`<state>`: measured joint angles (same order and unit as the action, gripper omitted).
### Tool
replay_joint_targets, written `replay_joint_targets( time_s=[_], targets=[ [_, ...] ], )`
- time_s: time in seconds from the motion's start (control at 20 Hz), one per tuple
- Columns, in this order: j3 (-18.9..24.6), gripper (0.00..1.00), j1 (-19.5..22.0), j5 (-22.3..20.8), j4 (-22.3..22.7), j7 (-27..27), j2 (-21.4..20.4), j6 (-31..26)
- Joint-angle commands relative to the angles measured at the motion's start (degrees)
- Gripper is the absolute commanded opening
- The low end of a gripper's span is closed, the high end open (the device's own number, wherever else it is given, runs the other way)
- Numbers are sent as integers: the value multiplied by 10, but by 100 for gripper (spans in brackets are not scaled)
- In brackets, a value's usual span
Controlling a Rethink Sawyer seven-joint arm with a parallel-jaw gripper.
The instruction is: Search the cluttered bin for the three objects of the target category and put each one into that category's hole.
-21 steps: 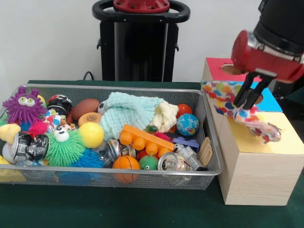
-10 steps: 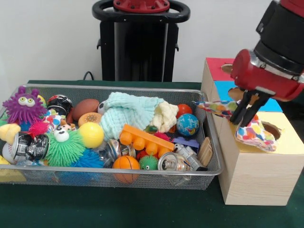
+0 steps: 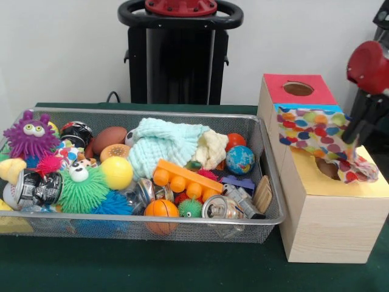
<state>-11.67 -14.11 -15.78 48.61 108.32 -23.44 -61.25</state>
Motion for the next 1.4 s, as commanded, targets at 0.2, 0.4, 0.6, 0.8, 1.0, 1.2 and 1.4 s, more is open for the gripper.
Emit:
replay_joint_targets(
  time_s=[0.2,0.4,0.6,0.8,1.0,1.2,1.4],
  targets=[
    [41,0,59,60,259,114,-67,137],
    [73,0,101,120,291,62,-69,103],
    [73,0,113,117,282,33,-54,127],
    [81,0,121,99,295,15,-45,183],
    [22,0,67,23,317,50,-61,275],
    [-48,0,3,-17,305,87,-69,261],
    [-56,0,-14,-13,312,92,-75,275]
  ],
)
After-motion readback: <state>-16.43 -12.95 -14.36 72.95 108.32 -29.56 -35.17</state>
